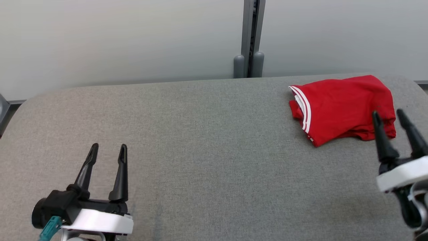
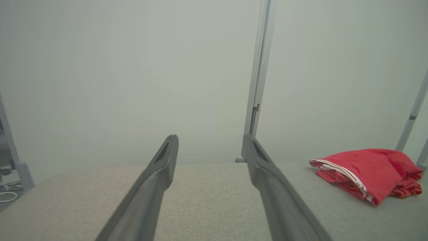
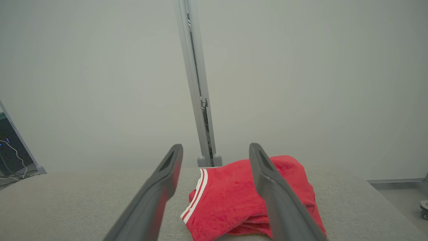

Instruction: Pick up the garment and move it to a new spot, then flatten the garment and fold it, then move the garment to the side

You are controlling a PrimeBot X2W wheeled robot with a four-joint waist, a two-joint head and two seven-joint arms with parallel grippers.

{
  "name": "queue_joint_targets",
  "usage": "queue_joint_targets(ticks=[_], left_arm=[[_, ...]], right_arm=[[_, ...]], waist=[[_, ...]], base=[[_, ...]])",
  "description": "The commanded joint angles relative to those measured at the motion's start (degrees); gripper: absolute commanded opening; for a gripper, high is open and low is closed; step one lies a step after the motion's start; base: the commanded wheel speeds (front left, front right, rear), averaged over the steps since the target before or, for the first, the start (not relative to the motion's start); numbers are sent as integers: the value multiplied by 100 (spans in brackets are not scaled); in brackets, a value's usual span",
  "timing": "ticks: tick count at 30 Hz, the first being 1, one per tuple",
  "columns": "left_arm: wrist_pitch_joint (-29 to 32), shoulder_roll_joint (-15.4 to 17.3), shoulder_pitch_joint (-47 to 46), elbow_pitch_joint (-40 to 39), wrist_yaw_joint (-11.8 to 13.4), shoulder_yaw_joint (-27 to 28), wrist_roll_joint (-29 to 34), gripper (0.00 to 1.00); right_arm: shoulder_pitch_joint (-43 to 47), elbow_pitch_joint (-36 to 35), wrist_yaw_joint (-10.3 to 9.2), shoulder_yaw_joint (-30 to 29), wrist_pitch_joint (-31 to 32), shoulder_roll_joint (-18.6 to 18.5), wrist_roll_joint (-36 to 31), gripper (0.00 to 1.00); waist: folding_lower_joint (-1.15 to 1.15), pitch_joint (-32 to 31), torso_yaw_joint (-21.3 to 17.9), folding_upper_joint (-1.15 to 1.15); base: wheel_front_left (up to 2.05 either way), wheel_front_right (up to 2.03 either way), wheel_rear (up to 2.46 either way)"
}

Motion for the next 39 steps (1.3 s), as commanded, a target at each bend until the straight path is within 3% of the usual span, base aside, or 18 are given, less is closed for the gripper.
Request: queue_joint_targets(ticks=[1, 10, 17, 39], left_arm=[[-5, 10, 59, -29, 12, 45, -14, 100], [-5, -101, 371, 43, 57, 270, 130, 100], [-5, -140, 446, 385, 15, 213, 253, 100], [-5, -168, 381, 565, 74, 8, 215, 100]], right_arm=[[116, -137, 2, -77, -26, 104, -77, 100], [1150, -1132, 2, -595, -26, 947, -1208, 100], [1460, -1453, 2, -897, -25, 1333, -1668, 100], [1889, -1292, 2, -1163, -27, 1574, -1847, 100]], waist=[[0, -26, 2, 0], [0, -86, 21, 0], [0, -83, 49, 0], [0, -184, 70, 0]], base=[[0, 0, 0], [0, 0, 0], [0, 0, 0], [0, 0, 0]])
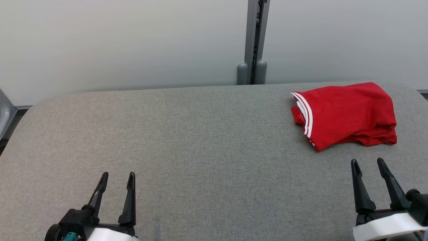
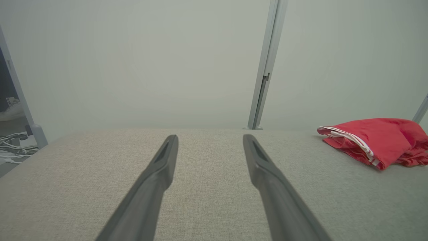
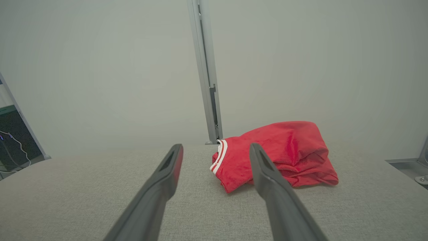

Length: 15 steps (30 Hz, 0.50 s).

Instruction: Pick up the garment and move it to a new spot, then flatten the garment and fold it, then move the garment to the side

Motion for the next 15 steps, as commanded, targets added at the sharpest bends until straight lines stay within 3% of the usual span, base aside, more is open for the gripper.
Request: queue_joint_targets(ticks=[1, 15], left_arm=[[-5, 17, -33, -24, 28, -12, 16, 100], [-5, 16, -39, 71, -6, -34, -31, 100]], right_arm=[[24, 24, 2, 1, -27, 0, -17, 100], [7, 64, 2, -15, -27, 28, -31, 100]], waist=[[0, 7, 0, 0], [0, -17, 32, 0]], base=[[0, 0, 0], [0, 0, 0]])
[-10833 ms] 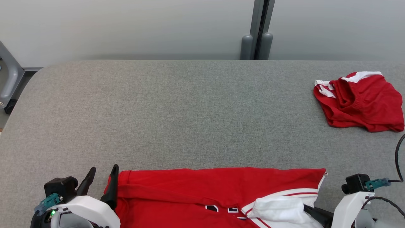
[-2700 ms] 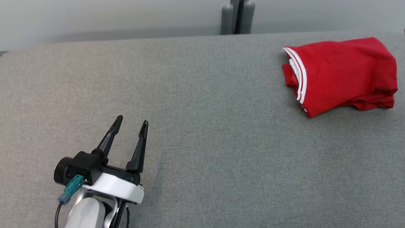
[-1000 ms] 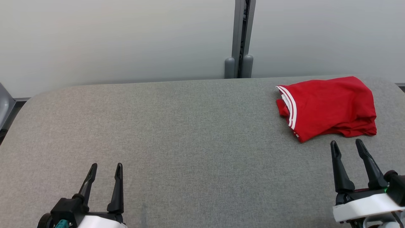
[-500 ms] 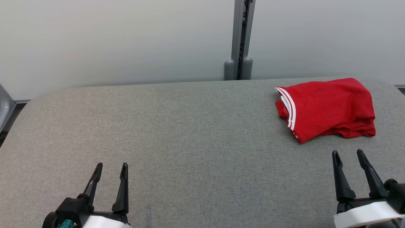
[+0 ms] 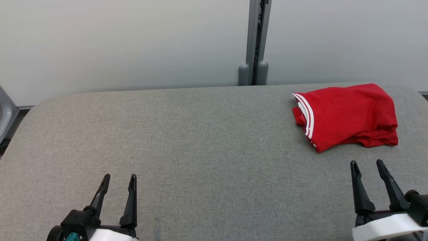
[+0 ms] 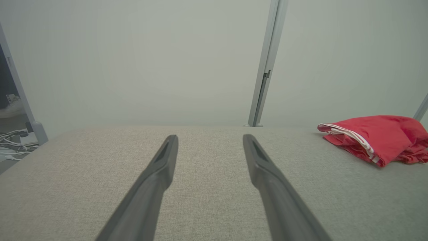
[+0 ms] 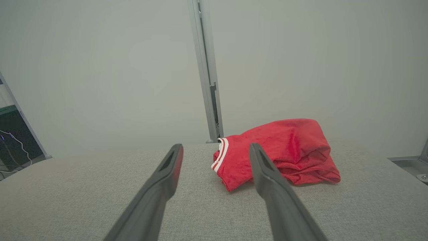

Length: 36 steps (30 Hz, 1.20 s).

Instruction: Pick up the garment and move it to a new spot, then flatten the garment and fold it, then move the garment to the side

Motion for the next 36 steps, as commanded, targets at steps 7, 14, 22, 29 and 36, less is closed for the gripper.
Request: queue_joint_targets(ticks=[7, 14, 22, 29, 36], left_arm=[[-5, 16, -68, 70, -9, 51, -46, 100], [-5, 16, -91, 88, -29, 76, -61, 100], [-5, 16, -87, 121, -33, 67, -73, 100], [84, -43, 92, 370, -35, 73, -163, 0], [529, -38, 35, 326, -60, 380, -934, 0]], right_arm=[[-30, 13, 2, 25, -27, 7, -38, 100], [-63, 44, 2, 69, -27, -9, -22, 100], [-85, 84, 2, 88, -27, -25, -12, 100], [142, 250, 0, 189, 25, 83, 84, 0], [190, 128, 0, 309, 22, 114, 801, 0]], waist=[[0, -19, 12, 0], [0, -38, 10, 0], [0, -55, 23, 0], [0, -58, 25, 0], [0, -47, 32, 0]], base=[[0, 0, 0], [0, 0, 0], [0, 0, 0], [0, 0, 0], [0, 0, 0]])
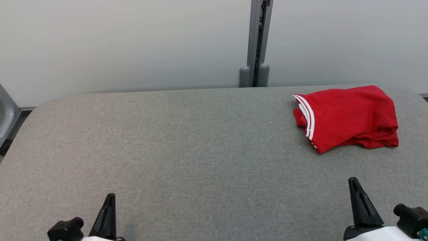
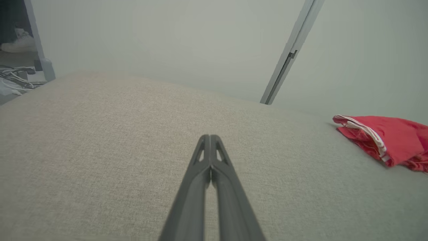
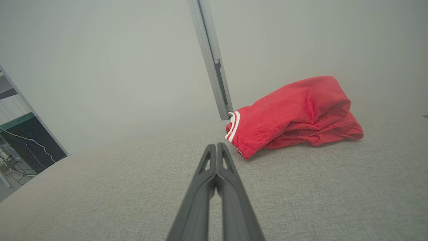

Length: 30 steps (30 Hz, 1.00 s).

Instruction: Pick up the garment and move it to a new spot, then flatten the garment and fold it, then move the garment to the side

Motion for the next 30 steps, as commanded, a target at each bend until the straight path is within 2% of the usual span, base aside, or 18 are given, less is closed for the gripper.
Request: queue_joint_targets(ticks=[1, 18, 30], left_arm=[[78, 23, -148, -113, -25, 105, -211, 0], [958, 36, -231, -249, -78, 692, -1835, 0], [1450, 43, -271, -318, -104, 1024, -2727, 0]], right_arm=[[-53, -129, 0, 7, -3, -28, 200, 0], [42, -378, 0, 261, -12, 40, 1692, 0], [103, -514, 0, 400, -18, 74, 2519, 0]], waist=[[0, 2, 1, 0], [0, 29, 17, 0], [0, 47, 28, 0]], base=[[0, 0, 0], [0, 0, 0], [0, 0, 0]])
